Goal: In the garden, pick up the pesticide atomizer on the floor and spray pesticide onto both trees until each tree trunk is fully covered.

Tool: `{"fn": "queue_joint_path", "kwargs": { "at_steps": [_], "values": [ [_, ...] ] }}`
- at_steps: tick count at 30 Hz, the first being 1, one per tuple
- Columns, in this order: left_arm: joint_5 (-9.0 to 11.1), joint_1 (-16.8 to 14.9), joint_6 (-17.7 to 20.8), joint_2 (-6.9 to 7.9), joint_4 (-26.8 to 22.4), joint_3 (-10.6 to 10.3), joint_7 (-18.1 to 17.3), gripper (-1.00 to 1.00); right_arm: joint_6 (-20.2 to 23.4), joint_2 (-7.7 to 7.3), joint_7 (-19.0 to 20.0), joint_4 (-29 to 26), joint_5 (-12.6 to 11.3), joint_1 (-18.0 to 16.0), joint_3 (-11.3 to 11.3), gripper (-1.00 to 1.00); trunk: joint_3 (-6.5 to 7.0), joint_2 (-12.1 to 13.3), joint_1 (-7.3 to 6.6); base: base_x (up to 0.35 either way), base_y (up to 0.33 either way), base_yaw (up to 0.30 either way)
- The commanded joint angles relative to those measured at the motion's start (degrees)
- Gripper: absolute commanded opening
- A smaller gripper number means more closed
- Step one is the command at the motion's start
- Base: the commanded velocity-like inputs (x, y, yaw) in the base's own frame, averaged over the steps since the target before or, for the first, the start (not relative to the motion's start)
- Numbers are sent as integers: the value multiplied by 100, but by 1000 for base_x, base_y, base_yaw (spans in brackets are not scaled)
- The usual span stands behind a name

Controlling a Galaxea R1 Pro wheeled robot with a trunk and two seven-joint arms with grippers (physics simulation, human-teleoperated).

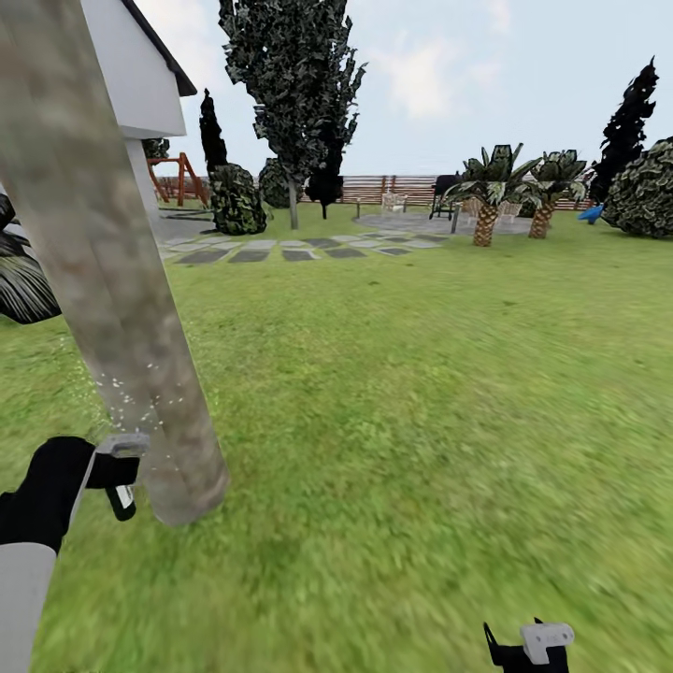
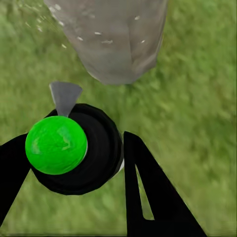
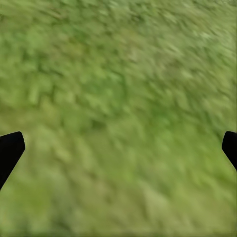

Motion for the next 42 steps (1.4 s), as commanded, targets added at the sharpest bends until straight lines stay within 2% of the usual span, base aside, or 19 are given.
{"fn": "queue_joint_path", "kwargs": {
  "at_steps": [1,7,8,10,15,18,20,31,42],
  "values": [
    [18,72,-3,16,6,-9,21,-100,0,0,0,0,1,0,0,100,0,0,0,0,0,152],
    [35,177,-12,-60,15,-49,52,-100,0,0,0,5,3,0,0,100,0,0,0,0,-1,254],
    [24,179,-13,-129,13,-49,53,-100,0,0,0,3,1,0,0,100,0,0,0,0,-145,277],
    [12,192,-29,-166,22,-47,54,-100,0,0,0,1,-1,0,0,100,0,0,0,7,-221,202],
    [8,255,-325,-155,223,-27,98,-100,0,0,0,0,-5,0,-3,100,0,0,0,123,-246,34],
    [15,258,-359,-161,255,-45,383,-100,0,0,0,0,-3,0,0,100,0,0,0,188,-234,19],
    [18,259,-361,-165,257,-48,425,-100,0,0,0,0,-5,0,0,100,0,0,0,190,-234,127],
    [17,259,-357,-175,258,-50,449,-100,0,0,0,2,-3,0,0,100,0,0,0,51,-265,265],
    [16,259,-357,-184,267,-50,458,-100,0,0,9,0,3,0,-1,100,0,0,0,157,-249,21]
  ]
}}
